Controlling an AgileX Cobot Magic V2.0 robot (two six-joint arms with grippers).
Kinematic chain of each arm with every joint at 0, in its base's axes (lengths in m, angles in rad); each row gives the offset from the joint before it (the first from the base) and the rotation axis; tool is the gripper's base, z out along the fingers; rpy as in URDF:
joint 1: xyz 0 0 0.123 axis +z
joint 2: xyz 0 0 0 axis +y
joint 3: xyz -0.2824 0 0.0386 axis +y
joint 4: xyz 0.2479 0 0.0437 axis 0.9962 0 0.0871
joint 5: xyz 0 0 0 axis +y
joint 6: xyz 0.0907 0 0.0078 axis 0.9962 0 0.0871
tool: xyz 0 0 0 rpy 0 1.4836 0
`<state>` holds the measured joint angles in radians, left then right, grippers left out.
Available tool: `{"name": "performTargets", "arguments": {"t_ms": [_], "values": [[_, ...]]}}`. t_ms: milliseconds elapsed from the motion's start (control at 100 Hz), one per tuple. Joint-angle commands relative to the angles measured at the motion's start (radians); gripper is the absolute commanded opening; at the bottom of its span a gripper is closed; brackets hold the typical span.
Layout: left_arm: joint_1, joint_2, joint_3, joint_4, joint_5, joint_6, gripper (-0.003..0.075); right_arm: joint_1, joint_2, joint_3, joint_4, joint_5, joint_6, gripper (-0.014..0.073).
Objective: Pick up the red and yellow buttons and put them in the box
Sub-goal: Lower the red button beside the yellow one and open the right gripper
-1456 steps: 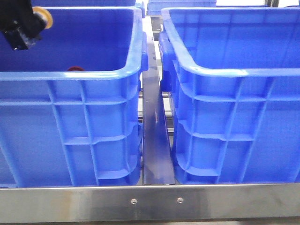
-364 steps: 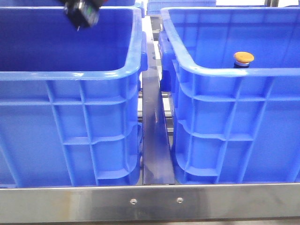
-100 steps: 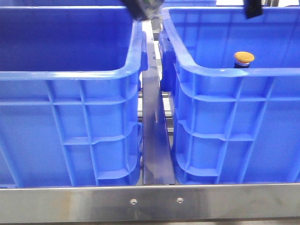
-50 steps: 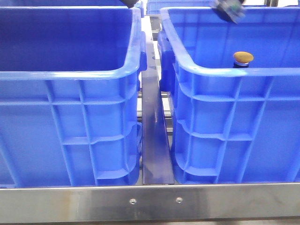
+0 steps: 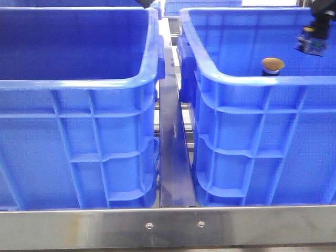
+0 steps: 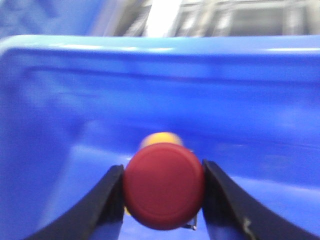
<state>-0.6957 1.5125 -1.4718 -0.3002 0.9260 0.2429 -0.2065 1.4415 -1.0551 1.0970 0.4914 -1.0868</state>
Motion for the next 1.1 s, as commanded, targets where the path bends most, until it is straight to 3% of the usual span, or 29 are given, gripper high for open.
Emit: {"name": "performTargets", "arguments": {"t_ms": [0, 440, 1090], "values": [[-0.009, -0.041, -0.029, -0.021, -0.056, -0.002, 0.0510, -0.002, -0.022, -0.008, 0.029, -0.099, -0.044, 0.0232], [-0.009, -0.041, -0.029, -0.021, -0.056, -0.002, 0.0510, -0.001, 0.126, -0.016, 0.031, -0.300, -0.079, 0.0232], [-0.009, -0.041, -0.029, -0.021, -0.056, -0.002, 0.0510, 0.000, 0.271, -0.110, 0.036, -0.271, -0.079, 0.0251]]}}
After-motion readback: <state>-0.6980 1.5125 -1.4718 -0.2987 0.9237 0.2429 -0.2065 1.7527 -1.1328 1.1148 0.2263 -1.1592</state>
